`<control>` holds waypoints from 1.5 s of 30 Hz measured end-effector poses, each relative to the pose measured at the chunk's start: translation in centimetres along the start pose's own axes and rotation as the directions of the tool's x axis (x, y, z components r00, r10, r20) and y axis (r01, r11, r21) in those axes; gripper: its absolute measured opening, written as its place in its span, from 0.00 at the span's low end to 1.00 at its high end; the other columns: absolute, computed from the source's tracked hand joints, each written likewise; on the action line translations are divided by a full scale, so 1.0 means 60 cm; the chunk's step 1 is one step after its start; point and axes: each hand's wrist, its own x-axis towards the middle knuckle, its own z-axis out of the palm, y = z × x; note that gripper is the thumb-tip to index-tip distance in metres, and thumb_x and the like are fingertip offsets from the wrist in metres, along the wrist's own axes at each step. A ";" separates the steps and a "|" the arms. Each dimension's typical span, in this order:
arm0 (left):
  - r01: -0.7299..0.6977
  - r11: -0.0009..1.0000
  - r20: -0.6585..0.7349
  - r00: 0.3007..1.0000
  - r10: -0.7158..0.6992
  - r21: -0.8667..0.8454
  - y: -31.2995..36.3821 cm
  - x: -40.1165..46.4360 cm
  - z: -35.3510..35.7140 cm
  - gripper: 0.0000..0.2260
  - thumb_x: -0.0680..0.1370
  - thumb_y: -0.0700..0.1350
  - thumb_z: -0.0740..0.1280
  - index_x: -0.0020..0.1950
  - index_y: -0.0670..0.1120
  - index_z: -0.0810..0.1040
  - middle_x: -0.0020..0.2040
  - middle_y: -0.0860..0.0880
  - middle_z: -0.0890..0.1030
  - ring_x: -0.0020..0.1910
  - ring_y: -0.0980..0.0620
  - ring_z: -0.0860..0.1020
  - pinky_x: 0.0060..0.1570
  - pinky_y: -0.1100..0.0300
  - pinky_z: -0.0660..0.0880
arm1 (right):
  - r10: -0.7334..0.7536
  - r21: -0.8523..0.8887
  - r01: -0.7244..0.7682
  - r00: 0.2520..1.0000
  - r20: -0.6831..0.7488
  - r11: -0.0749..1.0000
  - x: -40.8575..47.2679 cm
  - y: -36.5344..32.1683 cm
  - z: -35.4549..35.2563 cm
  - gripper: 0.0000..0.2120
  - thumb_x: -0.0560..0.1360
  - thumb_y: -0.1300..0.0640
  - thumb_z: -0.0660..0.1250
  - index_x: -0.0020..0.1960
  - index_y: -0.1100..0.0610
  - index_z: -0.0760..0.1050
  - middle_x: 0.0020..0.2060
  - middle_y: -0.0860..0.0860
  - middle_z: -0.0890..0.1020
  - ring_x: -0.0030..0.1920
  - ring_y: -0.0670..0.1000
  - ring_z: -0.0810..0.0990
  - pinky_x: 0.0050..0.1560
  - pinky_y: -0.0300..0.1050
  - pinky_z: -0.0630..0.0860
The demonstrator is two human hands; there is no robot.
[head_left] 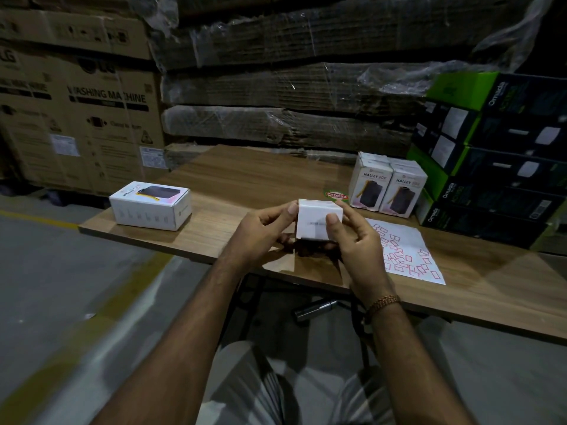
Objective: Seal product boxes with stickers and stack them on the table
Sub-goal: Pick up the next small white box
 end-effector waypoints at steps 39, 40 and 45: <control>-0.169 0.965 -0.040 0.983 0.180 0.199 -0.021 0.007 -0.020 0.54 0.61 0.55 0.87 0.83 0.61 0.64 0.78 0.56 0.72 0.73 0.55 0.75 0.65 0.48 0.79 | -0.259 -0.198 0.216 0.941 -0.220 0.956 -0.018 -0.021 -0.012 0.14 0.80 0.60 0.73 0.65 0.53 0.80 0.61 0.46 0.82 0.63 0.40 0.80 0.59 0.35 0.81; -0.190 0.956 -0.078 0.974 0.212 0.225 -0.020 0.004 -0.018 0.55 0.63 0.56 0.87 0.84 0.62 0.61 0.80 0.55 0.69 0.73 0.55 0.74 0.63 0.52 0.79 | -0.279 -0.236 0.219 0.925 -0.258 0.947 -0.017 -0.024 -0.028 0.11 0.80 0.61 0.72 0.61 0.52 0.81 0.57 0.45 0.84 0.60 0.40 0.82 0.57 0.33 0.80; -0.299 0.878 -0.427 0.785 0.449 0.375 -0.016 -0.029 0.035 0.38 0.74 0.64 0.76 0.79 0.55 0.66 0.70 0.49 0.74 0.60 0.55 0.79 0.55 0.54 0.80 | -0.279 -0.514 0.078 0.903 -0.327 0.854 -0.004 -0.014 -0.150 0.16 0.78 0.70 0.66 0.50 0.50 0.84 0.47 0.43 0.86 0.50 0.41 0.83 0.53 0.36 0.79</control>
